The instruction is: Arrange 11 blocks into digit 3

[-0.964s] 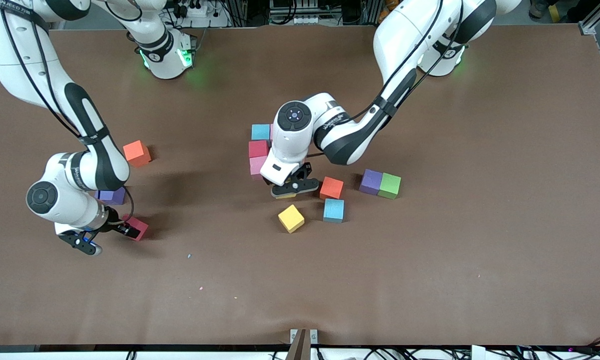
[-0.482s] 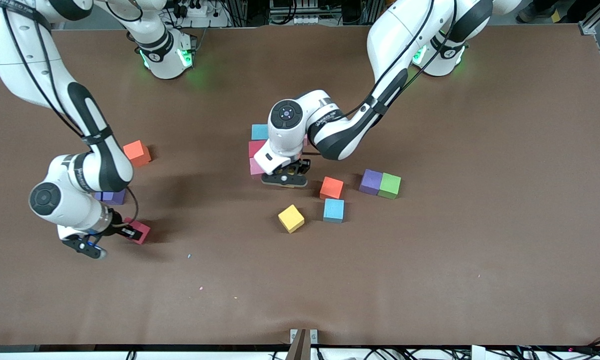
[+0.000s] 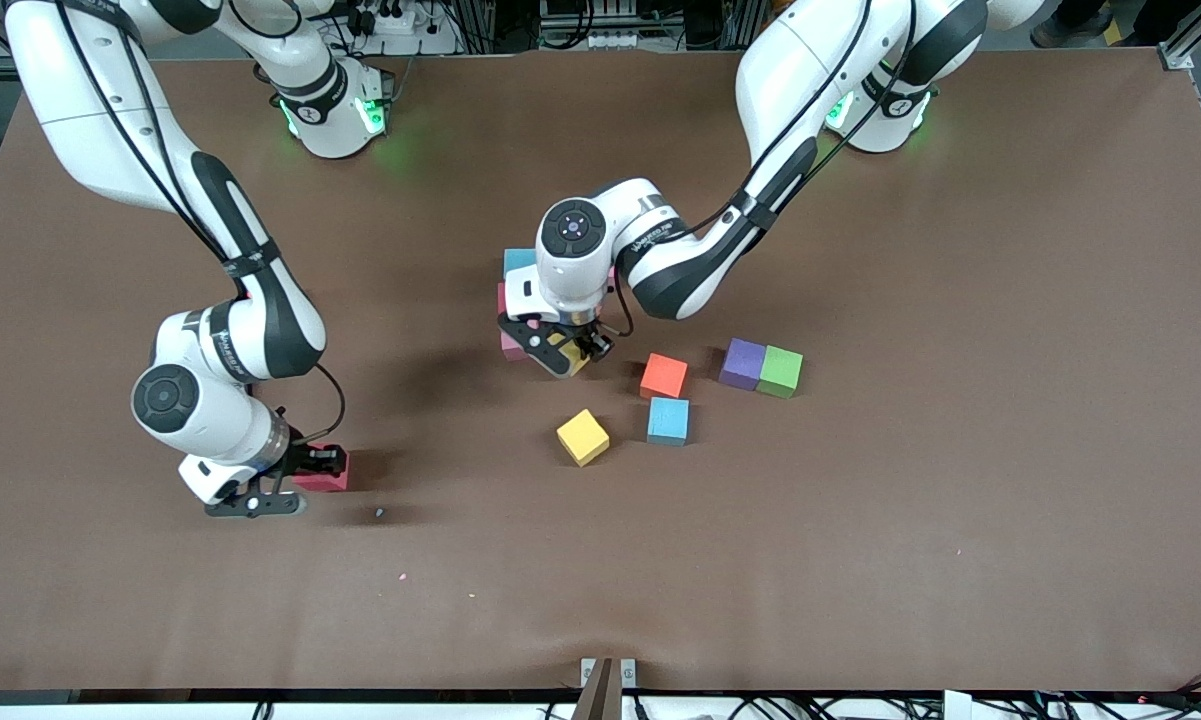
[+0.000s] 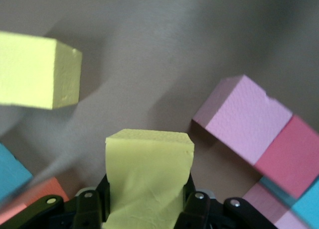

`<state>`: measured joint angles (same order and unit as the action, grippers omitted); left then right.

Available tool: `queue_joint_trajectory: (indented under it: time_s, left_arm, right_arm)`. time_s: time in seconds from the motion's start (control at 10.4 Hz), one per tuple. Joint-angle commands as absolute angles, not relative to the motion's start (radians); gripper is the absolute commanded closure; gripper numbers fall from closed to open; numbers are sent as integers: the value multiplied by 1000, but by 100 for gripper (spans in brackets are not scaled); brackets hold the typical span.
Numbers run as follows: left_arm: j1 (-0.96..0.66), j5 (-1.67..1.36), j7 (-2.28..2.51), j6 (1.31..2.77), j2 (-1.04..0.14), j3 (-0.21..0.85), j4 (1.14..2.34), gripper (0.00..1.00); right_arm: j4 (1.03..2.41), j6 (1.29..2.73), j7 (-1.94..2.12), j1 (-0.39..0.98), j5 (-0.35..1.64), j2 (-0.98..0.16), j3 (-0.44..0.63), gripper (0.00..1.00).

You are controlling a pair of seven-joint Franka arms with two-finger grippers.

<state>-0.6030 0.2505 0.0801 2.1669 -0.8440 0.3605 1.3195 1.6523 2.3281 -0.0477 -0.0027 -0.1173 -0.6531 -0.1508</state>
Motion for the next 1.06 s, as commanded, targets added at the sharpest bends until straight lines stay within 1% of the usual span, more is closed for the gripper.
queue_joint_trajectory:
  time_s: [0.0,0.19,0.29,0.48,0.87,0.96]
  left_arm:
    - [-562,218,-239,2154,-828,374,1339,96]
    - [-574,184,-471,2155,-847,373,1336,97]
    - [-577,184,-494,2155,-850,373,1338,97]
    - [-632,180,-471,2155,-856,371,1336,97]
    - [-629,183,-446,2174,-897,365,1331,97]
    - [-633,184,-442,2201,-908,364,1331,97]
  right_arm:
    - [1638,2301,47,21,-118,-649,-150,79]
    - [1638,2301,61,25,-121,-647,-150,79]
    - [1632,2302,60,29,-121,-649,-150,79]
    - [1629,2303,60,31,-121,-650,-150,79]
    - [1637,2290,61,35,-126,-652,-149,78]
    - [1637,2290,60,37,-126,-652,-149,78]
